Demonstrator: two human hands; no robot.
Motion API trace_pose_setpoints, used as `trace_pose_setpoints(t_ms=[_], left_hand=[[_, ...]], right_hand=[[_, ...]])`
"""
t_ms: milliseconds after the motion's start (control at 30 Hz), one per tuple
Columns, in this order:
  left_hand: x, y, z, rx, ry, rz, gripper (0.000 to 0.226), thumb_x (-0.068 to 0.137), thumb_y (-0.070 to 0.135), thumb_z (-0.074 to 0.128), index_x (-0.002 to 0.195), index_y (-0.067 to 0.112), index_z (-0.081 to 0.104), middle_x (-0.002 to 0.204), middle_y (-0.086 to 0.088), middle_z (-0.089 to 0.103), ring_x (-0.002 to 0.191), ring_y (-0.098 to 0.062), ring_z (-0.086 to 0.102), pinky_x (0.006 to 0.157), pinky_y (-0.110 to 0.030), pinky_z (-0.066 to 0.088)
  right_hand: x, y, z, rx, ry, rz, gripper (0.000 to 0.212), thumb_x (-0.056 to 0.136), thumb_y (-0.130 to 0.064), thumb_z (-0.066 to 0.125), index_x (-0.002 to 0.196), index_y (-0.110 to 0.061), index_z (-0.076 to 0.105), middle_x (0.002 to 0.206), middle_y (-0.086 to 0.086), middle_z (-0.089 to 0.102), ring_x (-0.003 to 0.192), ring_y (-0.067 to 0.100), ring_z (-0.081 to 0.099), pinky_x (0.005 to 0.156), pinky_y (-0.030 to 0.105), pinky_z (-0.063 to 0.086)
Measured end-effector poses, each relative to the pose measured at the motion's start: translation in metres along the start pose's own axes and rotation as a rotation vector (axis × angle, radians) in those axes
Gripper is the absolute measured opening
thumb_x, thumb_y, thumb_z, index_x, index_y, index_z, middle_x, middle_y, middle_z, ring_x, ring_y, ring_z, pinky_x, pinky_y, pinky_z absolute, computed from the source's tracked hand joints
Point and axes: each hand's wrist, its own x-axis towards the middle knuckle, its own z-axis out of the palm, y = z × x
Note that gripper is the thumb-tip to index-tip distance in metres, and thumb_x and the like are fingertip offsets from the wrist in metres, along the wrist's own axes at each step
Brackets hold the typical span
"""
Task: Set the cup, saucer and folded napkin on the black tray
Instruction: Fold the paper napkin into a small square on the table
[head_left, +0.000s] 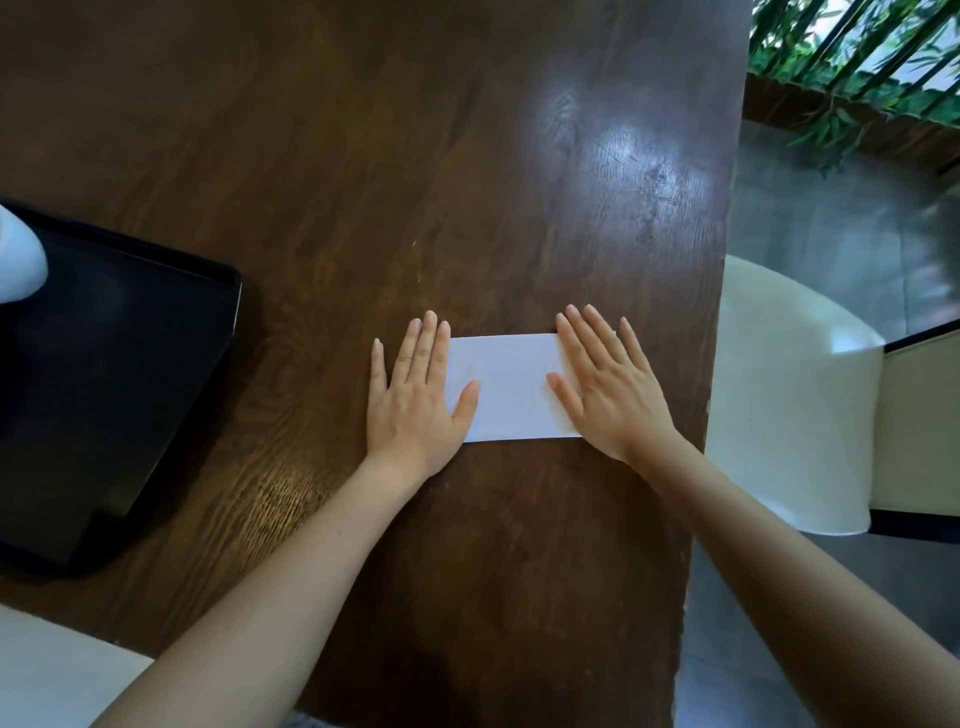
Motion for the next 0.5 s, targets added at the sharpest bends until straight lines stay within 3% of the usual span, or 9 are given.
trace_pose_setpoints(t_ms=[300,500], left_hand=[[0.001,0.0,-0.005,0.02,-0.057,0.023,0.08,0.083,0.064,-0.005,0.148,0.018,-0.003,0.159,-0.002,-0.004,0.146,-0.017,-0.007,0.117,-0.047,-0.004],[0.004,-0.007,-0.011,0.029,-0.117,0.099,0.076,0.086,0.062,-0.001,0.147,0.018,-0.01,0.159,0.0,-0.011,0.144,-0.015,-0.014,0.114,-0.05,-0.012]], right_hand=[[0.002,0.009,-0.002,0.098,-0.074,-0.046,0.066,0.093,-0.057,0.009,0.15,-0.024,-0.001,0.16,-0.006,0.0,0.142,0.007,-0.013,0.117,0.036,-0.014],[0.001,0.013,-0.019,0.14,-0.151,-0.063,0.053,0.1,-0.04,0.017,0.15,-0.025,0.006,0.16,-0.006,0.002,0.147,0.012,-0.003,0.117,0.034,-0.009]])
